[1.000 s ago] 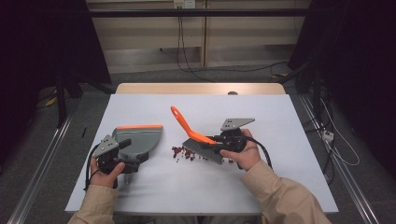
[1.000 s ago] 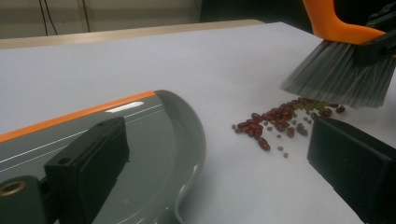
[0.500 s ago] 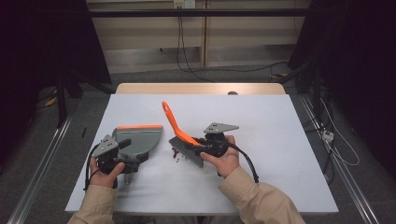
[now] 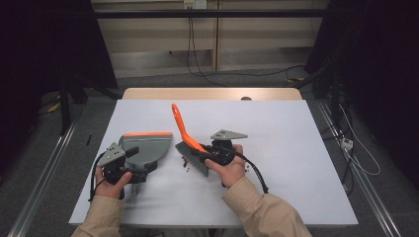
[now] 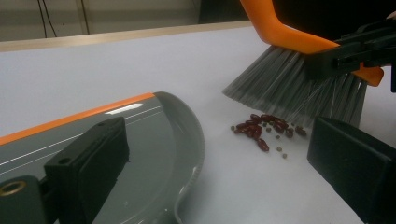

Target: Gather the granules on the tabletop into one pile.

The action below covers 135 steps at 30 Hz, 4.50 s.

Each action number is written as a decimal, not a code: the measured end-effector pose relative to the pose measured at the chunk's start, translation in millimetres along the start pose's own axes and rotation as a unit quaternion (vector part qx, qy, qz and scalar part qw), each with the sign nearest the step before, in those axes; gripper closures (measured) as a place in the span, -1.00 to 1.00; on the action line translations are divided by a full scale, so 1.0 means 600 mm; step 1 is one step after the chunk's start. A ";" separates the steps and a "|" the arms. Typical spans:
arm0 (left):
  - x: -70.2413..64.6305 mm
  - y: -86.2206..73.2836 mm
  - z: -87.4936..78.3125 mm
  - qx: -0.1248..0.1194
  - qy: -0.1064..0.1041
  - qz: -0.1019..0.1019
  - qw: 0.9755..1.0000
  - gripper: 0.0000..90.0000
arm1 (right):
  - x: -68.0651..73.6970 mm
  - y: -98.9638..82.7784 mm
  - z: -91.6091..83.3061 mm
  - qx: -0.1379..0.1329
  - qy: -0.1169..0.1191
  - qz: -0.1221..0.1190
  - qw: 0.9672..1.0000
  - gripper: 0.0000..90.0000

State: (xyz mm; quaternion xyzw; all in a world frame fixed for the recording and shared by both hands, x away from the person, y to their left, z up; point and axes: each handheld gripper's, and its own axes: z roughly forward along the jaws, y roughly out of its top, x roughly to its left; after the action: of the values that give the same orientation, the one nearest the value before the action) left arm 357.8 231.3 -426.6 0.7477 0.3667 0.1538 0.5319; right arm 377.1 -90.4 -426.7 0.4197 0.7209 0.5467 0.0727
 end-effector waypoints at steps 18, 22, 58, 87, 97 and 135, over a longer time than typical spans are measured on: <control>0.001 0.002 -0.004 -0.005 0.002 -0.001 1.000 -0.88 | 0.035 -0.017 0.046 0.012 -0.020 0.028 0.999 0.59; 0.002 0.002 -0.005 -0.007 0.000 0.000 1.000 -0.88 | 0.032 -0.025 0.058 0.022 -0.053 0.035 0.998 0.59; 0.000 0.002 -0.002 -0.006 -0.003 0.002 1.000 -0.88 | -0.015 -0.030 0.025 0.058 -0.122 0.074 0.988 0.55; -0.004 0.005 -0.003 -0.007 -0.003 0.006 1.000 -0.88 | -0.041 -0.041 -0.024 0.054 -0.152 0.105 0.981 0.55; -0.005 0.005 -0.003 -0.007 -0.003 0.008 1.000 -0.88 | -0.050 -0.043 -0.040 0.053 -0.158 0.110 0.980 0.55; -0.002 0.004 0.000 -0.005 -0.002 0.004 1.000 -0.88 | -0.030 -0.015 -0.023 0.017 -0.113 0.120 0.986 0.58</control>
State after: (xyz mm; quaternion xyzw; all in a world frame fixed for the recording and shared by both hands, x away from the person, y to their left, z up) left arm 357.5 230.1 -424.2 0.7468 0.3616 0.1560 0.5359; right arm 375.9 -113.1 -435.5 0.5636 0.6618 0.4879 0.0802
